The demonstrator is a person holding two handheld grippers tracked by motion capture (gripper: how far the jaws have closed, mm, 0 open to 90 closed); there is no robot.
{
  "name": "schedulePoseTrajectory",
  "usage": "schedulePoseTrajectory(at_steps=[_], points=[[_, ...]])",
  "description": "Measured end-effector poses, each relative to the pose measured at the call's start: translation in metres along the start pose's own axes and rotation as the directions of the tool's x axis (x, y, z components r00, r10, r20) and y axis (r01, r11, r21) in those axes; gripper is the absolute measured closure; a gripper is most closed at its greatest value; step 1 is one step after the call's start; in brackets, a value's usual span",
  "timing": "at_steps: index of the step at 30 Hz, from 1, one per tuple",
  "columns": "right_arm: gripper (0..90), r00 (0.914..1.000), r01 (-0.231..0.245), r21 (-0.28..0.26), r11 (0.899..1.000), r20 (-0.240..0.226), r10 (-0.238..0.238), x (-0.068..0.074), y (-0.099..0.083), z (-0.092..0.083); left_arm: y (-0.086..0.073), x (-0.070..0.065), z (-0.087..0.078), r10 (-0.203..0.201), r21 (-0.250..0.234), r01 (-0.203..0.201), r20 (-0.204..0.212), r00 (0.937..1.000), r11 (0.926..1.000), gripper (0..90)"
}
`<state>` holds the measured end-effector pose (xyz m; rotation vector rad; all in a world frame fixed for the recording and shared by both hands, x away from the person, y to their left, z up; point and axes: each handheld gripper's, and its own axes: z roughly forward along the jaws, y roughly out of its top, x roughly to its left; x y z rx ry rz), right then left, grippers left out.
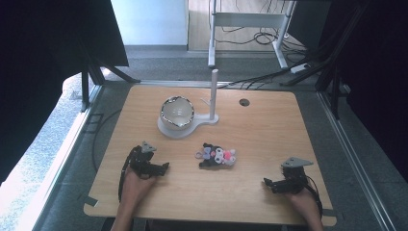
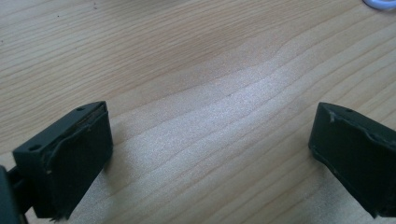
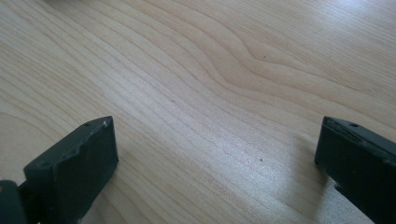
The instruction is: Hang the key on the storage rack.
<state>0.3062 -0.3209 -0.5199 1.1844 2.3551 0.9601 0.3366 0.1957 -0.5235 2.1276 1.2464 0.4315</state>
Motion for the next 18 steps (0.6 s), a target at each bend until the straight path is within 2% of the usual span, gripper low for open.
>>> schedulePoseTrajectory(at_steps=[14,18], points=[[0.0,1.0,-0.002,0.001,1.0,0.002,0.002,0.0003,0.0003,0.0002,0.0,0.0,0.0,0.0,0.0,0.0,0.0,1.0,1.0,0.0],[0.0,1.0,-0.003,0.017,1.0,0.004,0.003,0.0012,0.0025,0.0005,0.0,0.0,0.0,0.0,0.0,0.0,0.0,1.0,1.0,0.0]])
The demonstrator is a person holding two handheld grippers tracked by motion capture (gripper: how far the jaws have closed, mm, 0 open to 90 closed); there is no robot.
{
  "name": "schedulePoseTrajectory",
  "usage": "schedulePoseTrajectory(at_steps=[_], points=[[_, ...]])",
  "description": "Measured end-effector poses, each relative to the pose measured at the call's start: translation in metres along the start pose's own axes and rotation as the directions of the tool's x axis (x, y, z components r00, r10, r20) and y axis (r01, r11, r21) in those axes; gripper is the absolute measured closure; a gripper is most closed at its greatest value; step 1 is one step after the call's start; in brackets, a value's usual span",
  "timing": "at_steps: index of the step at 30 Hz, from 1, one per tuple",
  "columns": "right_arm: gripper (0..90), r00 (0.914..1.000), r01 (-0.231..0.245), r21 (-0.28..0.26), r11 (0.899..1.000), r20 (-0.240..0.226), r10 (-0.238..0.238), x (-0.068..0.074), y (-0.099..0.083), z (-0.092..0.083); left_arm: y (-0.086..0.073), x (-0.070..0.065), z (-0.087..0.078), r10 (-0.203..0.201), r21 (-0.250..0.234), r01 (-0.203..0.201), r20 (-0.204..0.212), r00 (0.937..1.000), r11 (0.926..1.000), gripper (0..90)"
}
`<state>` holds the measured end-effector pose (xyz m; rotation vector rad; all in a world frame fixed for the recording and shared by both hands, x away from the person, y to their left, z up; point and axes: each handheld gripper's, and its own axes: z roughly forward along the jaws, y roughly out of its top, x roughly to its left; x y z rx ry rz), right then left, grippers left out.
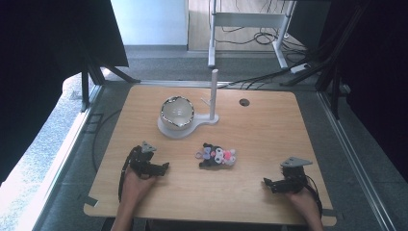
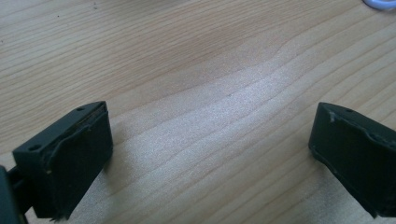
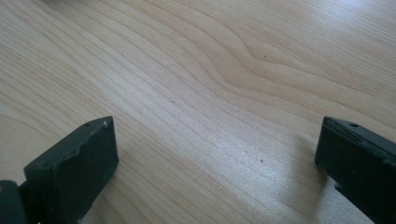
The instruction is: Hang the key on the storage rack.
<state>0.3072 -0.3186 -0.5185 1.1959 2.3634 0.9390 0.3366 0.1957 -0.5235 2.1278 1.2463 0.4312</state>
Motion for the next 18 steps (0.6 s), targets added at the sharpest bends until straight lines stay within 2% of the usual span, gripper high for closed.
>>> schedulePoseTrajectory(at_steps=[9,13,16,18], points=[[0.4,0.9995,0.026,0.04,0.999,-0.019,-0.026,0.002,0.006,-0.001,0.0,0.0,0.0,0.0,0.0,0.0,0.0,1.0,1.0,0.0],[0.0,0.9989,0.043,0.039,0.998,-0.023,-0.042,0.002,0.011,-0.004,0.0,0.0,0.0,0.0,0.0,0.0,0.0,1.0,1.0,0.0],[0.0,0.9979,0.061,0.045,0.997,-0.024,-0.06,0.002,0.015,-0.005,0.0,0.0,0.0,0.0,0.0,0.0,0.0,1.0,1.0,0.0],[0.0,0.9951,0.096,0.055,0.994,-0.026,-0.095,0.002,0.02,-0.007,0.0,0.0,0.0,0.0,0.0,0.0,0.0,1.0,1.0,0.0]])
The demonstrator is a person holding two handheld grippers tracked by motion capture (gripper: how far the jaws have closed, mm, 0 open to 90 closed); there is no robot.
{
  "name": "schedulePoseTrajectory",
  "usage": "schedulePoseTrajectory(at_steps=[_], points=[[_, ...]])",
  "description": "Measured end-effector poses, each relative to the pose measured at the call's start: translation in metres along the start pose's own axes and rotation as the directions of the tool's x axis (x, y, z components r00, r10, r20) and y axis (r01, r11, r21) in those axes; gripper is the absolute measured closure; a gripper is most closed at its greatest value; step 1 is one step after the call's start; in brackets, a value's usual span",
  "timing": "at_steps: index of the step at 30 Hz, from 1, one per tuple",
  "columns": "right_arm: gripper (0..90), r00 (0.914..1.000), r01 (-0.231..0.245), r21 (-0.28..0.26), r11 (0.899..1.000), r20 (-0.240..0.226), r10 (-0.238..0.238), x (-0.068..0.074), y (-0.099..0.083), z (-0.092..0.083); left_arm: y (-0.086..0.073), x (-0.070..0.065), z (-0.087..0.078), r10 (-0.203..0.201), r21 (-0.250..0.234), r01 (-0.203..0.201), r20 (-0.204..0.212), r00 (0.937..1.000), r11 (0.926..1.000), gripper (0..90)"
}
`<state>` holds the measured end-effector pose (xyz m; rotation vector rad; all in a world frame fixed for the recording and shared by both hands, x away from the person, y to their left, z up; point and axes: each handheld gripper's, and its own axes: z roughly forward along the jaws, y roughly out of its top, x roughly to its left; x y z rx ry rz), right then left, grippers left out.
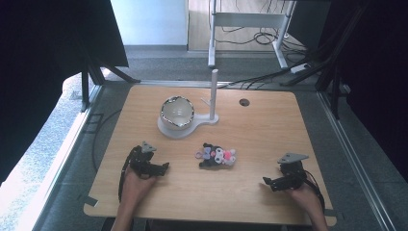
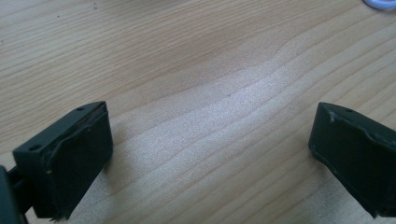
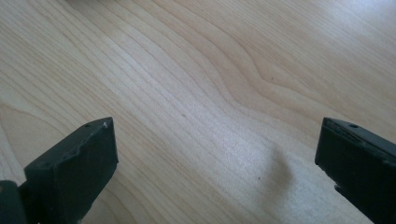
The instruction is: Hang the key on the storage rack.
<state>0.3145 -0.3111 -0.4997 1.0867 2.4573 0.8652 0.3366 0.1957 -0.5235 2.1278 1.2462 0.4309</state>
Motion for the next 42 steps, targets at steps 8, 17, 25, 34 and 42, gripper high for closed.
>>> schedulePoseTrajectory(at_steps=[8,17,25,34,42], points=[[0.0,0.9985,0.054,0.014,0.998,-0.009,-0.053,0.0,0.013,-0.002,0.0,0.0,0.0,0.0,0.0,0.0,-0.001,1.0,1.0,0.0],[0.0,0.9964,0.08,0.041,0.996,-0.032,-0.078,-0.001,0.028,0.0,0.0,0.0,0.0,0.0,0.0,0.0,0.0,1.0,1.0,0.0],[0.0,0.9929,0.105,0.076,0.992,-0.063,-0.101,0.001,0.043,0.006,0.0,0.0,0.0,0.0,0.0,0.0,0.0,1.0,1.0,0.0],[0.0,0.9876,0.134,0.102,0.986,-0.095,-0.124,0.004,0.061,0.012,0.0,0.0,0.0,0.0,0.0,0.0,0.0,1.0,1.0,0.0],[0.3,0.9793,0.171,0.13,0.977,-0.131,-0.154,0.009,0.079,0.018,0.0,0.0,0.0,0.0,0.0,0.0,0.0,1.0,1.0,0.0]])
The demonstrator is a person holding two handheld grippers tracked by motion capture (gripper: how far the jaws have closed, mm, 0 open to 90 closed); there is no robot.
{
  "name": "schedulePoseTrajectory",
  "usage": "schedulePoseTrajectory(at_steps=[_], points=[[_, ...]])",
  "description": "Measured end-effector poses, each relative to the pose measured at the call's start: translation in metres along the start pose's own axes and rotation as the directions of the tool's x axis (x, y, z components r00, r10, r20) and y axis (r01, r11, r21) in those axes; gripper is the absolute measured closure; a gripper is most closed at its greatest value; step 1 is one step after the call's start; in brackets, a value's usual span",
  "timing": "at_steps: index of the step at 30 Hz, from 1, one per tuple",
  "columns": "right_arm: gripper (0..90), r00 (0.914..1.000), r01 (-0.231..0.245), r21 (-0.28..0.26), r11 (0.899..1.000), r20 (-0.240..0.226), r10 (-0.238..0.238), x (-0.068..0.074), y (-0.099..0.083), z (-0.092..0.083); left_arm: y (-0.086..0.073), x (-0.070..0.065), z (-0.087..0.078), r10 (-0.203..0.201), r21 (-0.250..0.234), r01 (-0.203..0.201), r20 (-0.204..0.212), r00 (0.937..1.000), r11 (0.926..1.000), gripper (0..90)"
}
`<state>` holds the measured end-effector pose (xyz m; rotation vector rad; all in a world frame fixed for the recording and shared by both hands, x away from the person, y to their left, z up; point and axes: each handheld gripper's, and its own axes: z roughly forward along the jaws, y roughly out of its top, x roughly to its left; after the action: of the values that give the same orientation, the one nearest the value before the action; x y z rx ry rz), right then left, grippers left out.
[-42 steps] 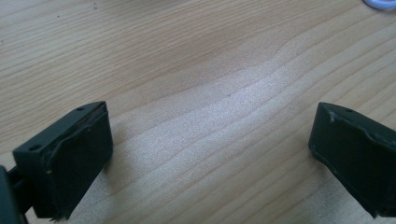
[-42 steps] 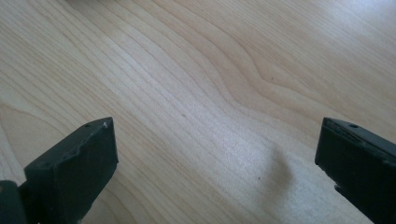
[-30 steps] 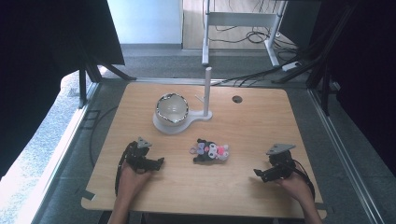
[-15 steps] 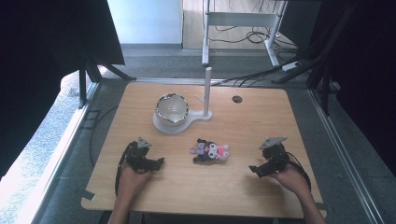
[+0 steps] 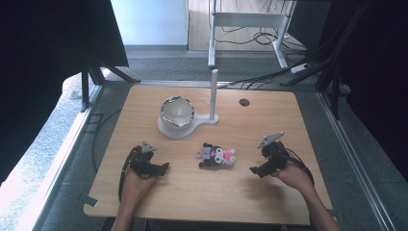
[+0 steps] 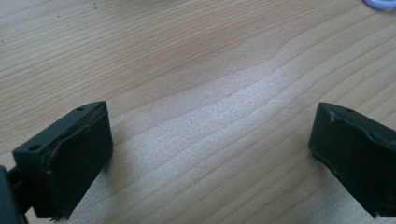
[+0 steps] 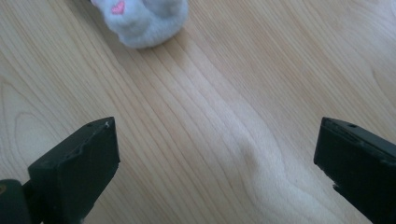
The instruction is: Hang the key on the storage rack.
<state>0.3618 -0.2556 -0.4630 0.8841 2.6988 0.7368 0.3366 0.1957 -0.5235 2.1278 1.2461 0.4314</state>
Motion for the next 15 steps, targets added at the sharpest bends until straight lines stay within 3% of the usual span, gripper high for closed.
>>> schedulePoseTrajectory(at_steps=[15], points=[[0.4,0.9933,0.106,0.061,0.992,-0.053,-0.103,0.011,0.043,0.013,0.0,0.0,0.0,0.0,0.0,0.0,0.0,1.0,1.0,0.0]])
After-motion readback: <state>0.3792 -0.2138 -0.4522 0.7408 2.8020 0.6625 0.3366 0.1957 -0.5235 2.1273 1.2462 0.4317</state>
